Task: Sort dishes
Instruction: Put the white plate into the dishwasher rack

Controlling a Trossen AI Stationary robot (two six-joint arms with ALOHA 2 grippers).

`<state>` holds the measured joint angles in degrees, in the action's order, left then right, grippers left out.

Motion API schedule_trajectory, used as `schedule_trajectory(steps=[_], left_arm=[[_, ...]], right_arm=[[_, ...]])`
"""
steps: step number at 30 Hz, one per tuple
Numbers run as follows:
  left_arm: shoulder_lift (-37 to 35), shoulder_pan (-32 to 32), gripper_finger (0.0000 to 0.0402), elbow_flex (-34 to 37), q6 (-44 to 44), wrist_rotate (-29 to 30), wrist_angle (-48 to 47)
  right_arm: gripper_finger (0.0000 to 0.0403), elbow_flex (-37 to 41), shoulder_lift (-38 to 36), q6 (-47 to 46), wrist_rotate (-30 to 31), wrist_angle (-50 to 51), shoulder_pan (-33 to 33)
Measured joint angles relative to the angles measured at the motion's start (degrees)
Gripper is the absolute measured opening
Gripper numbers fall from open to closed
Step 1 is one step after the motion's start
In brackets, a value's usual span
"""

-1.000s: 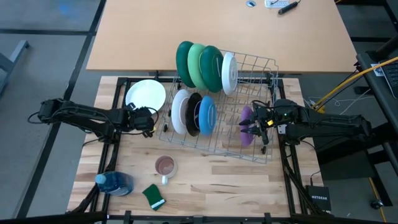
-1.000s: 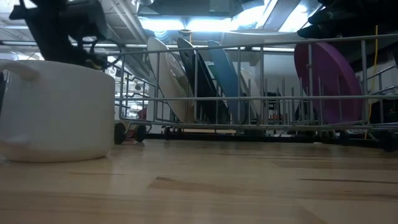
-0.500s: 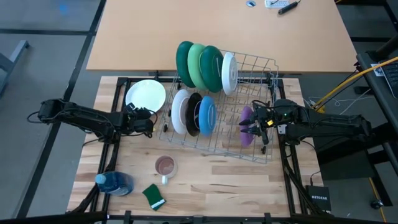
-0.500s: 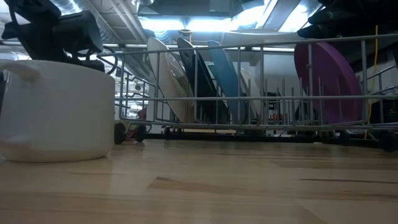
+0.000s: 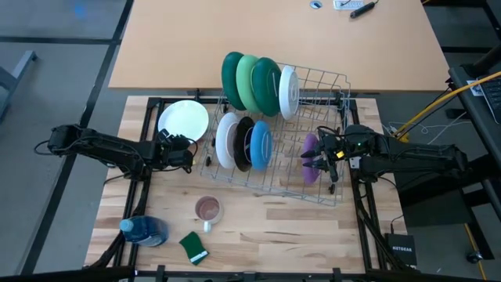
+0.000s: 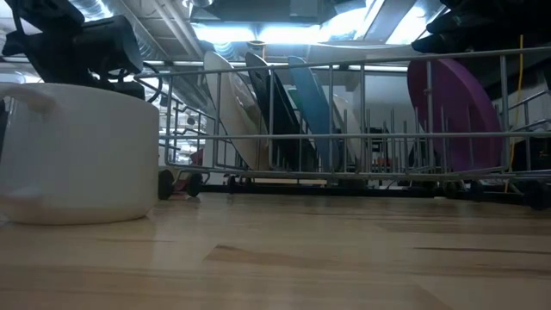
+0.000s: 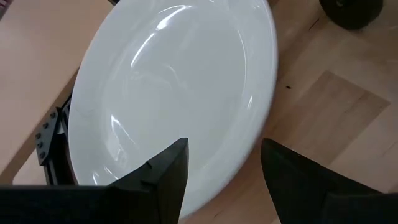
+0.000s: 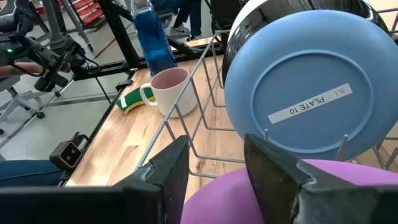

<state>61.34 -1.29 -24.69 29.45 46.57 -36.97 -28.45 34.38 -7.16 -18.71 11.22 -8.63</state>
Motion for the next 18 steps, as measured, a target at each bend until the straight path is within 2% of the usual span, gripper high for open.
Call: schedule_trajectory(steps=[13, 18], left_arm=[[-0.01, -0.03, 0.0189, -0.02, -1.35, 0.12, 5.94], [0.48, -2.17, 0.0189, -0.02, -0.01, 0.15, 6.58]], right_arm=[[0.0160, 0.00, 0.00, 0.00, 0.00, 0.02, 0.00], [0.0160, 0.00, -0.01, 0.17, 0.01, 0.02, 0.01]])
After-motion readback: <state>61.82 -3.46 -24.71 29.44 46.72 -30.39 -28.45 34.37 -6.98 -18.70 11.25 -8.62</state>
